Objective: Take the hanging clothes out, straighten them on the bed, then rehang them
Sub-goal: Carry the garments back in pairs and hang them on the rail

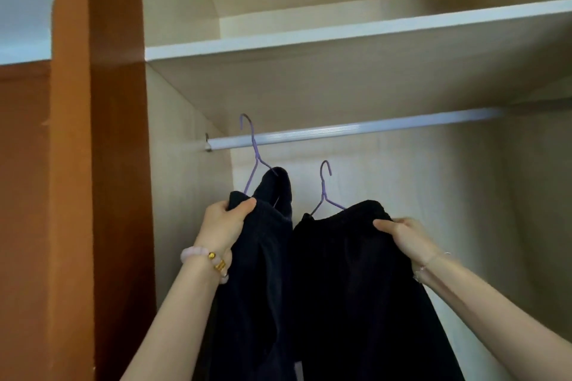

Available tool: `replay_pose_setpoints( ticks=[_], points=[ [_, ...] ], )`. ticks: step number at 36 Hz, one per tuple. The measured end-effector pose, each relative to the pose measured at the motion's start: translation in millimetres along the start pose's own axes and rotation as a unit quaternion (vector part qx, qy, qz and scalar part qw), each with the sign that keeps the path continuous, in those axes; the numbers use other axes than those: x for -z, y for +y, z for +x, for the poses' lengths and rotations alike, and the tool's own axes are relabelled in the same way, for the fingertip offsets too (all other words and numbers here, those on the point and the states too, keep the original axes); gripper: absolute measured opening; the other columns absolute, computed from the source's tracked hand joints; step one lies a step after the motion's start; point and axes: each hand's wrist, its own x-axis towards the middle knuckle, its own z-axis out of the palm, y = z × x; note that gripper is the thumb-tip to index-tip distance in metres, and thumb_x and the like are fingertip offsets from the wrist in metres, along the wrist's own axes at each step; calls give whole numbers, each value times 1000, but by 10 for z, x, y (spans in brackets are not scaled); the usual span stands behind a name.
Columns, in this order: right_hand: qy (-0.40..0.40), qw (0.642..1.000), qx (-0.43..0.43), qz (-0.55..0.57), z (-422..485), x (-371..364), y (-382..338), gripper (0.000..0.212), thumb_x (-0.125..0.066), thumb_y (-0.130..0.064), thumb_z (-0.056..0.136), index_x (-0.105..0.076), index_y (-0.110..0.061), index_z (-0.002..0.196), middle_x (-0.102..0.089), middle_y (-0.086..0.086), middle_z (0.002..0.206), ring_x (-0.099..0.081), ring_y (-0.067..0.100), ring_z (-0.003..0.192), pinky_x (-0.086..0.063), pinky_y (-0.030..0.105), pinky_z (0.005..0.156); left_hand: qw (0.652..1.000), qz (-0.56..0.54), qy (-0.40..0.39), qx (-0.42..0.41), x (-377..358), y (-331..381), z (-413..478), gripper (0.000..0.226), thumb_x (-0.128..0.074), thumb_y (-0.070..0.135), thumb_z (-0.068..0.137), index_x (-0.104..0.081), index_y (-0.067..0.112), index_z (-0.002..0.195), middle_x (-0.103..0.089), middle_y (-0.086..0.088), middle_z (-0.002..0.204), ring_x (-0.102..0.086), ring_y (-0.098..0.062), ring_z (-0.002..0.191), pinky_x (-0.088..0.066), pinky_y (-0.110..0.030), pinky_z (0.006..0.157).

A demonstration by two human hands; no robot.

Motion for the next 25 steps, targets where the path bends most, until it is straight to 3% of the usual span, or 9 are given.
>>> replay_pose_setpoints(
  ticks=[4,8,13,15,17,19,21,25],
  points=[
    [-5,1000,-17,1,161,-147,-27,25,-56,-10,88,-66,13,88,-70,24,80,-66,33,70,-54,39,73,999,45,-29,1,20,56,112,17,-65,19,93,-63,8,80,-67,-10,78,-63,-20,70,-52,-28,66],
    [-6,999,-36,-2,286,-225,26,27,-57,-11,88,-64,14,94,-69,28,93,-66,37,81,-54,44,80,993,95,-68,27,74,-126,112,15,-65,19,92,-66,6,85,-69,-11,80,-64,-20,70,-51,-26,62],
    [3,998,-56,-10,519,-360,66,31,-58,-11,87,-57,10,110,-66,26,102,-65,39,93,-54,44,82,990,104,-56,80,71,-294,363,19,-61,17,95,-58,2,85,-61,-11,82,-57,-20,72,-44,-26,59],
    [7,998,-56,-10,637,-415,51,34,-58,-11,88,-53,9,114,-64,26,105,-64,38,95,-54,43,80,986,118,-56,104,67,-319,564,25,-60,22,96,-57,-2,101,-61,-11,95,-56,-22,80,-44,-28,66],
    [4,999,-49,-7,750,-466,-16,34,-57,-10,88,-52,9,116,-64,26,107,-64,37,94,-54,39,74,977,144,-57,150,64,-336,790,54,-63,34,93,-51,-7,126,-61,-15,102,-55,-24,81,-44,-29,70],
    [-1,999,-34,-9,860,-509,-115,37,-59,-11,86,-52,8,117,-63,26,108,-63,36,93,-55,39,74,966,189,-50,168,81,-328,976,62,-61,41,93,-47,-4,133,-64,-14,71,-51,-22,57,-44,-22,51],
    [-5,1000,-16,-22,959,-542,-234,40,-61,-13,85,-51,8,118,-63,25,108,-64,36,95,-55,41,79,960,224,-41,164,77,-301,1133,53,-55,42,97,-47,2,131,-54,-8,48,-40,-19,38,-37,-18,38],
    [-13,1000,12,-23,1128,-564,-490,44,-62,-13,84,-50,7,121,-63,25,109,-63,37,97,-54,45,84,971,210,-41,109,25,-114,1349,33,-60,35,94,-53,3,98,-48,-10,70,-43,-19,59,-37,-27,58]
  ],
)
